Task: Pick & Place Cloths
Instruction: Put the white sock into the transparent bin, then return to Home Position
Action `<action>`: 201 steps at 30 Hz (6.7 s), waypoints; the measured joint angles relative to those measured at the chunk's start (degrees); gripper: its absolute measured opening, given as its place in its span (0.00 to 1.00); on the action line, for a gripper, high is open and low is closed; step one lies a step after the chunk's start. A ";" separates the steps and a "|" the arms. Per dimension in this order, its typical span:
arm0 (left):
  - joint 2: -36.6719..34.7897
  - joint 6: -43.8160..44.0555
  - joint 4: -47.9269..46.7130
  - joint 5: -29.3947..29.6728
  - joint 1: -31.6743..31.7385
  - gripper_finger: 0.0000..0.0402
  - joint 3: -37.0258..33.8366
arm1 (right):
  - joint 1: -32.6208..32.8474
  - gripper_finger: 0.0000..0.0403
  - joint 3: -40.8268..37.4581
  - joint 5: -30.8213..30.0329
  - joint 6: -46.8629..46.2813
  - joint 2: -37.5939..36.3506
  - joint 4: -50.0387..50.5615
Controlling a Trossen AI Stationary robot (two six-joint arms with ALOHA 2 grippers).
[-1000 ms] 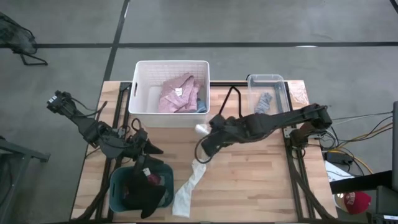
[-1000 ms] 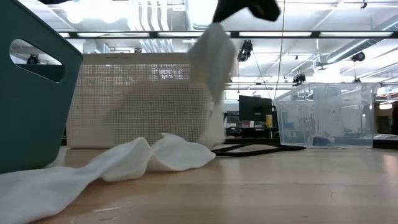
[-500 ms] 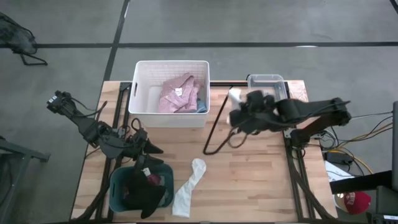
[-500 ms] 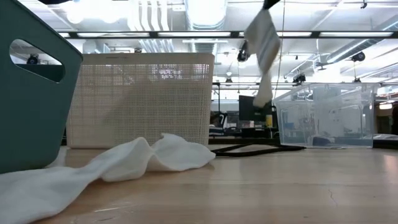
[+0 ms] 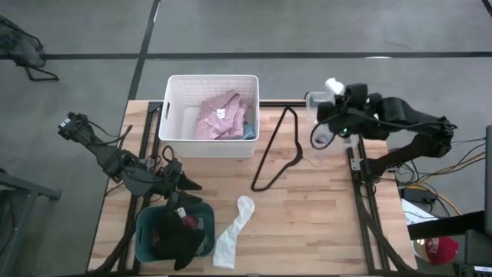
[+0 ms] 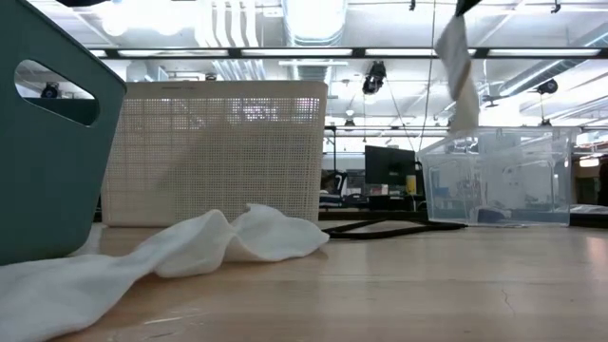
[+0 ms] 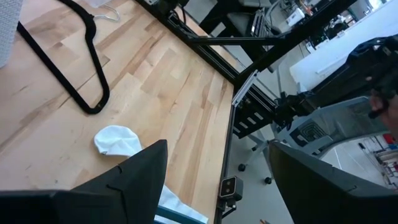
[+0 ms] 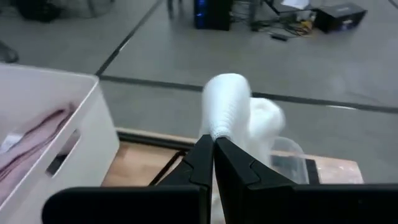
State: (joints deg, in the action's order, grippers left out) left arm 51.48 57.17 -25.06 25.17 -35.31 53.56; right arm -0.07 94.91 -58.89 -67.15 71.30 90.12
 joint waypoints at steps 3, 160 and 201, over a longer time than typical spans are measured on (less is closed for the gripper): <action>0.00 0.33 -0.01 0.00 0.00 0.71 0.00 | -3.20 0.02 -1.56 1.44 0.43 -1.62 -0.70; 0.55 1.09 -0.69 1.94 0.02 0.71 -1.51 | -9.32 0.03 -8.38 6.03 7.51 -11.80 -0.74; -5.68 -15.65 3.63 10.55 2.16 0.03 -4.28 | -4.23 0.03 -41.88 38.13 24.86 -11.56 -80.65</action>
State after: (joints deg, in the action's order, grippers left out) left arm 45.81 41.52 -21.43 35.72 -33.15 49.28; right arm -4.30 53.03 -20.76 -42.30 59.75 9.47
